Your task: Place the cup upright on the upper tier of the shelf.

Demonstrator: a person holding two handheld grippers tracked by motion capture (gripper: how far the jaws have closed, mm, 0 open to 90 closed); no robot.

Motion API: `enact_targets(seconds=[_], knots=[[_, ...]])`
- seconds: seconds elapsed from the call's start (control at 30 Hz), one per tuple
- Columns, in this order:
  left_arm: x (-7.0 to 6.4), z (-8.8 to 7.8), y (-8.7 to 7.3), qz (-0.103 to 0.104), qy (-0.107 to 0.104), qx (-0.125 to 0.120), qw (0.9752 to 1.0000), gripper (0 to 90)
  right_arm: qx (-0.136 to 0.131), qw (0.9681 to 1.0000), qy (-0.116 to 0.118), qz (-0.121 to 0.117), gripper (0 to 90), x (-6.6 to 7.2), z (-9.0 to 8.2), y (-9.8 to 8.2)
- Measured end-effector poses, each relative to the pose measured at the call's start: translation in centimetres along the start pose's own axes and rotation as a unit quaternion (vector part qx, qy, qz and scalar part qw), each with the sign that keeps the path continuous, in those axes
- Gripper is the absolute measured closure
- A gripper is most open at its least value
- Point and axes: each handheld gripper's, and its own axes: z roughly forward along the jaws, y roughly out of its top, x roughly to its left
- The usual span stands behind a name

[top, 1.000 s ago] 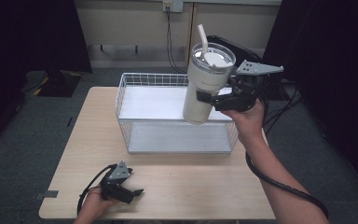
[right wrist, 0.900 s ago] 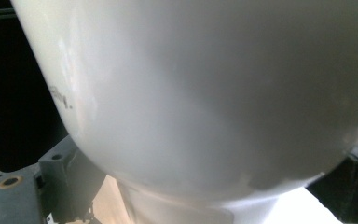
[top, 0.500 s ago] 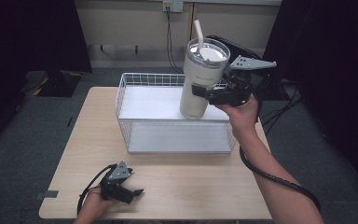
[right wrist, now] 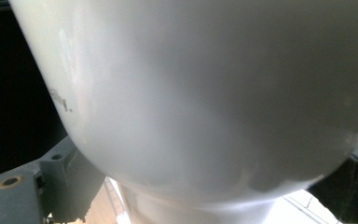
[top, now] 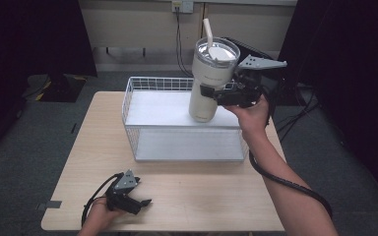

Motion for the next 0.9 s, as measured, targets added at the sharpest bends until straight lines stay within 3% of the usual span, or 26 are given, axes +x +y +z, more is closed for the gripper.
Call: enact_targets(seconds=[0.9], knots=[[0.0,0.0,0.0,0.000,0.000,0.000,1.0000,10.1,0.007,0.9995,-0.028,-0.009,9.5,-1.1,2.5,-0.2]])
